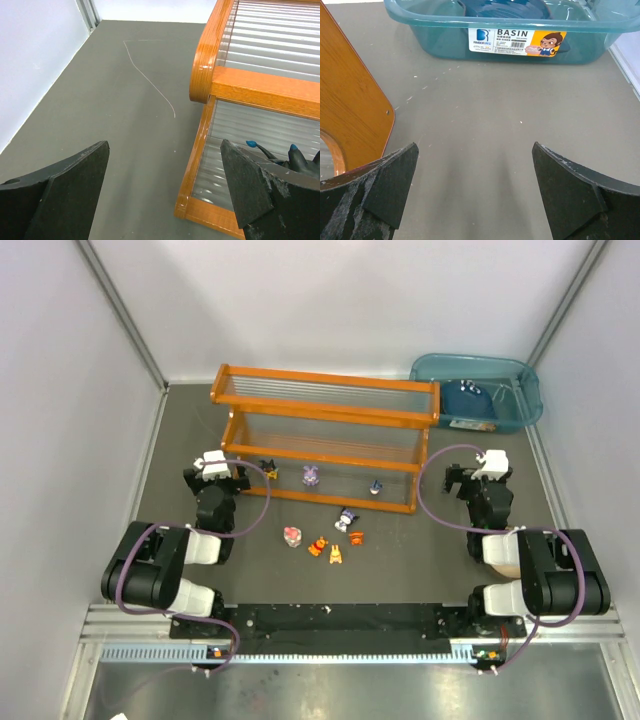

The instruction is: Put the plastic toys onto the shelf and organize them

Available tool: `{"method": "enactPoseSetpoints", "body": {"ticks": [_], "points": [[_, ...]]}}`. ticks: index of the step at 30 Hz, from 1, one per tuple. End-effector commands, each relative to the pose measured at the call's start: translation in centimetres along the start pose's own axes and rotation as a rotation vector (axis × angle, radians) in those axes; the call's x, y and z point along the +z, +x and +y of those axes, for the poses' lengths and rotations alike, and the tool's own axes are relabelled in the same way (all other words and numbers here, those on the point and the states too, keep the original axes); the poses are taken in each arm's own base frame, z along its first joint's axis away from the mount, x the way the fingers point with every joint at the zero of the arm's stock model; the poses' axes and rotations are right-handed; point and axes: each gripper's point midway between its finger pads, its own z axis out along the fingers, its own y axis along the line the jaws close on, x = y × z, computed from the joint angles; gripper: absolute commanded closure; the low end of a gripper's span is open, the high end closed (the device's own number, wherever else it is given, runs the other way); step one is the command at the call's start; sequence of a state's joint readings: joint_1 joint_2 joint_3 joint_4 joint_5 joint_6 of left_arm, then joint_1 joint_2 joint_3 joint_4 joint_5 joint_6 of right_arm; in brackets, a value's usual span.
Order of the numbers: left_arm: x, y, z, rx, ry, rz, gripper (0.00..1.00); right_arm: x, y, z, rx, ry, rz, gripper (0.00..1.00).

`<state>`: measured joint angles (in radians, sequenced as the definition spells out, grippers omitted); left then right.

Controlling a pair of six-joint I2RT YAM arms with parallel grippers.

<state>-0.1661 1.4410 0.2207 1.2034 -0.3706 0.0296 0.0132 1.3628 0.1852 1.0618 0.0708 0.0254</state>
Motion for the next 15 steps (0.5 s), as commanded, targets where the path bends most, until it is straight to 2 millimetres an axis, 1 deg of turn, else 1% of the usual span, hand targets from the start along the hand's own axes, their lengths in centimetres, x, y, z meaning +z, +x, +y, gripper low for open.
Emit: {"method": "enactPoseSetpoints", "body": {"ticks": [1, 4, 5, 7, 8, 9, 11, 12, 13, 14, 15], "points": [[0.2, -1.1, 0.0, -0.008, 0.002, -0.04, 0.01, 0.6, -1.5, 0.3, -0.004, -0.005, -0.047, 0.01], [0.2, -1.1, 0.0, -0.01, 0.002, -0.04, 0.01, 0.4, -2.0, -0.2, 0.013, 0.028, -0.06, 0.01], [0.2, -1.1, 0.0, -0.01, 0.004, -0.04, 0.01, 0.1, -2.8, -1.0, 0.033, 0.076, -0.077, 0.01], [0.2, -1.0, 0.0, -0.009, 0.002, -0.039, 0.01, -1.1, -4.9, -1.9, 0.057, 0.126, -0.093, 0.01], [0.2, -1.0, 0.0, -0.009, 0.004, -0.039, 0.01, -1.7, -5.5, -2.7, 0.099, 0.181, -0.094, 0.01], [0.4, -1.0, -0.1, -0.009, 0.004, -0.035, 0.01, -2.7, -7.2, -3.2, 0.133, 0.213, -0.111, 0.01], [0.2, -0.8, 0.2, -0.01, -0.002, -0.029, 0.01, -3.7, -8.5, -3.5, 0.182, 0.237, -0.128, 0.01], [0.1, -1.5, 0.4, -0.018, -0.014, -0.059, 0.01, -4.1, -9.6, -3.6, 0.199, 0.239, -0.149, 0.01], [-0.1, -1.5, 0.7, -0.019, -0.034, -0.06, 0.01, -4.9, -9.8, -3.7, 0.214, 0.247, -0.138, 0.01], [-0.4, -1.3, 0.6, -0.022, -0.023, -0.054, 0.01, -5.3, -10.2, -3.6, 0.272, 0.249, -0.144, 0.01], [-0.6, -1.8, 0.4, -0.011, 0.002, -0.067, 0.01, -5.5, -10.9, -3.4, 0.299, 0.243, -0.146, 0.01]]}}
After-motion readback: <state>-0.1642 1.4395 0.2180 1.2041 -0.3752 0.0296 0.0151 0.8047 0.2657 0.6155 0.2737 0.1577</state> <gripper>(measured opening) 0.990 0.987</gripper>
